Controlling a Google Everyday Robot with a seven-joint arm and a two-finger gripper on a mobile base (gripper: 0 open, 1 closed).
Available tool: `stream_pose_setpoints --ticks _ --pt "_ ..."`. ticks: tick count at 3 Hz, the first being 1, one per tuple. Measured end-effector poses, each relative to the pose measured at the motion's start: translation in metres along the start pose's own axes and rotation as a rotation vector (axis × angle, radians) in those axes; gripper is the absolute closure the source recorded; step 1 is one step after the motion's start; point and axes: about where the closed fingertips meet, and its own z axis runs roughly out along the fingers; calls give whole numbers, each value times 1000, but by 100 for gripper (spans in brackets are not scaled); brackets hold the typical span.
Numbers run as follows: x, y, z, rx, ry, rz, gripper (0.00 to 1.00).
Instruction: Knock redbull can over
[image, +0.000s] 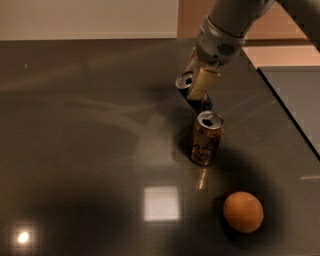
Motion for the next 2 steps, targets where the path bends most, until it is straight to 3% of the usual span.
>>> stream_pose_setpoints --ticks 1,2 --pt "-9 8 14 -23 33 -62 99" --pt "-14 17 20 -11 88 -123 77"
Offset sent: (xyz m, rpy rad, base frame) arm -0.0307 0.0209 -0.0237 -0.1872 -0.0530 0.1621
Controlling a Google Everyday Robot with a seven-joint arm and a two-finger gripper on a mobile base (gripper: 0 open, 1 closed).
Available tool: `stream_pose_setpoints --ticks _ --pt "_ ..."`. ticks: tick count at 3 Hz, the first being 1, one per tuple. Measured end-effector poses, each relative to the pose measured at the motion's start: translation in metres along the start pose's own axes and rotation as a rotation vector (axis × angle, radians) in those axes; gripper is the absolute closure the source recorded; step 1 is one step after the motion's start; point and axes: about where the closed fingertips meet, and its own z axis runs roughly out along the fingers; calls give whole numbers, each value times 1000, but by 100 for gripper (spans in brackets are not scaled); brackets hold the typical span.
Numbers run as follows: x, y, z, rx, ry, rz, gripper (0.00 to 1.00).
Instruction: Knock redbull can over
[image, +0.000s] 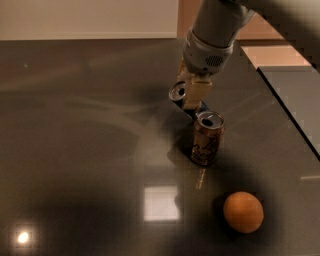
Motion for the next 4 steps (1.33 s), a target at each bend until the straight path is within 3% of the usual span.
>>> stream_pose_setpoints --ticks 3,4 --pt "-7 15 24 -36 99 -125 8" --pt "-10 24 36 -57 95 -151 0"
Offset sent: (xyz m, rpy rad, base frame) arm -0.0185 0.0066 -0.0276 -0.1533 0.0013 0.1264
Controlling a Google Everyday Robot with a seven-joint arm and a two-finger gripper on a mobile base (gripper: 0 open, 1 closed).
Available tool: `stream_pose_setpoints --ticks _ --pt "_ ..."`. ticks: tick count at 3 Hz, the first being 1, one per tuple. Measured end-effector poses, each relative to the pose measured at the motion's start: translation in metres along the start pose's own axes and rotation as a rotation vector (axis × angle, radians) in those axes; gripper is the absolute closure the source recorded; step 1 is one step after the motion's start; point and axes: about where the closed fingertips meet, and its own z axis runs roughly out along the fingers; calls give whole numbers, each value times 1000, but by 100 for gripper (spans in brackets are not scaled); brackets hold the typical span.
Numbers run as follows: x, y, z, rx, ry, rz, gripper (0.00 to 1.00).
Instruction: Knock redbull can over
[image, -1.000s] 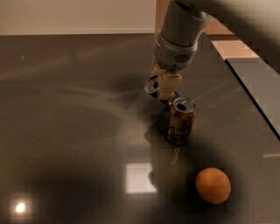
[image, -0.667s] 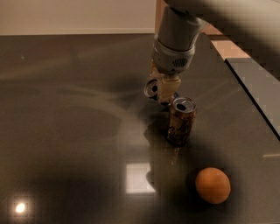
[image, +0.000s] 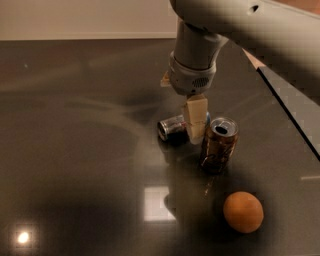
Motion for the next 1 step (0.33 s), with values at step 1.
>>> stream_pose_setpoints --ticks 1 --pt "0 0 0 0 0 0 0"
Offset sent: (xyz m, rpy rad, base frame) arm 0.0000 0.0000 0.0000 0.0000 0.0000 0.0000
